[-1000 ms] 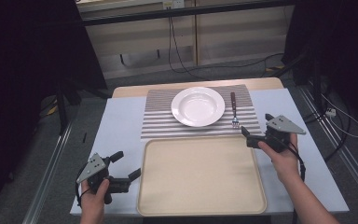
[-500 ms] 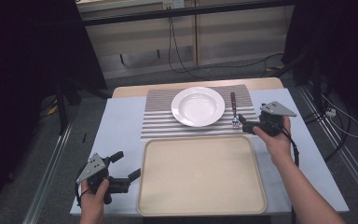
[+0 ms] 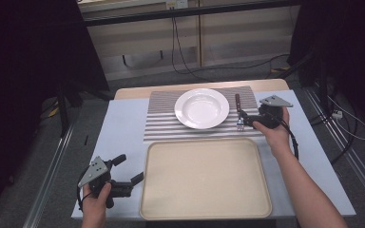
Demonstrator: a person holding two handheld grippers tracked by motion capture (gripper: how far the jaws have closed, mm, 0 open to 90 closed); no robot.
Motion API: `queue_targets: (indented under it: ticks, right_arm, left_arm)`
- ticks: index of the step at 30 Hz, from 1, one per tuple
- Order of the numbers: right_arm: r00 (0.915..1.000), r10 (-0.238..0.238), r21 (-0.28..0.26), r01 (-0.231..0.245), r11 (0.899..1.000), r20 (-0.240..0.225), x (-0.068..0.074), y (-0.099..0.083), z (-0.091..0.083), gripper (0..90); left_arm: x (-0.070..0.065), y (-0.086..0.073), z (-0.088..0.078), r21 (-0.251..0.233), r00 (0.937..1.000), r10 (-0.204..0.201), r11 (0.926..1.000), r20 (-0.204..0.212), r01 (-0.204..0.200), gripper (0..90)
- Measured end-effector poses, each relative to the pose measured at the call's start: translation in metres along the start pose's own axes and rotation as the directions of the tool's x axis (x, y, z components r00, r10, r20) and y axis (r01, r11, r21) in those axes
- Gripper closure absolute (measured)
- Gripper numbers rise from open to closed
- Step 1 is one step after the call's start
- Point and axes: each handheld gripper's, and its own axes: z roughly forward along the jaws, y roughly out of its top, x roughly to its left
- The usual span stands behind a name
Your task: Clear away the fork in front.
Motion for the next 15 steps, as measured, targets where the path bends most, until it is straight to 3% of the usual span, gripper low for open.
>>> queue_targets:
  ticks: [11, 15]
  right_arm:
    - [1.0000, -0.005, 0.054, 0.005, 0.999, -0.003, -0.003, 0.009, 0.024, 5.2]
    - [0.9999, -0.012, 0.066, 0.012, 0.998, 0.002, -0.006, 0.013, 0.031, 11.6]
  left_arm:
    - [-0.001, 0.000, 0.001, 0.008, 1.0000, 0.006, 1.0000, 0.000, -0.006, 2.3]
    - [-0.002, 0.000, 0.001, 0.012, 0.9999, 0.014, 0.9998, 0.000, -0.014, 2.3]
